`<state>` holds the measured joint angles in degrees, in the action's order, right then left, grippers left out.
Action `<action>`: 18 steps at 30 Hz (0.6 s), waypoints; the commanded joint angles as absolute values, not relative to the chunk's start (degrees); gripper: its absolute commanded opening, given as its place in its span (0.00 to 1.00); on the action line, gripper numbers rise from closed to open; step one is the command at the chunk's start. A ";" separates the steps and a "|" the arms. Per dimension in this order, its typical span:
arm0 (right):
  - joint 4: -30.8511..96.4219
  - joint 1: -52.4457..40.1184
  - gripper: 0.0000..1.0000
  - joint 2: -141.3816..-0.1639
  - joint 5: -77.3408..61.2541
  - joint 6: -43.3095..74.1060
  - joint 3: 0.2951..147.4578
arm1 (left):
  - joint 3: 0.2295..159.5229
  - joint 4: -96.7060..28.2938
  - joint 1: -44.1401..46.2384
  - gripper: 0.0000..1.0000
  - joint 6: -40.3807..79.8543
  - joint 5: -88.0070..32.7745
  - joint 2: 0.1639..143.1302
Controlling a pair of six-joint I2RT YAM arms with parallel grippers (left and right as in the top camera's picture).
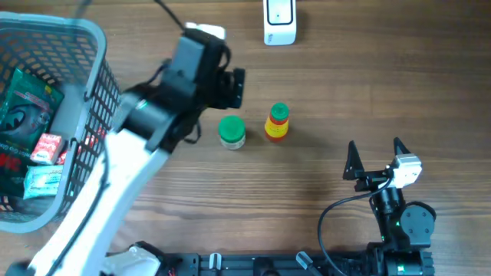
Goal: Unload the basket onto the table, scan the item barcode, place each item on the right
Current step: 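Place the green-lidded jar on the table left of the bottle, then reach into the basket and grasp the light-blue toilet tissue pack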
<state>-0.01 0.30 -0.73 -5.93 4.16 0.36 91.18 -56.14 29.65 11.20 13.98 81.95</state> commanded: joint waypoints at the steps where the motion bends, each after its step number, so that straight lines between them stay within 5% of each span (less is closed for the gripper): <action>1: -0.32 0.05 1.00 -0.27 -5.80 3.38 0.30 | 92.16 -55.81 29.30 1.00 13.82 32.69 74.02; 8: -0.32 0.05 1.00 -0.27 -5.80 3.40 0.30 | 92.16 -56.99 11.25 1.00 32.23 42.28 66.87; 18: -0.32 0.05 1.00 -0.27 -5.80 3.38 0.30 | 92.09 -66.22 -29.41 1.00 42.94 15.97 72.64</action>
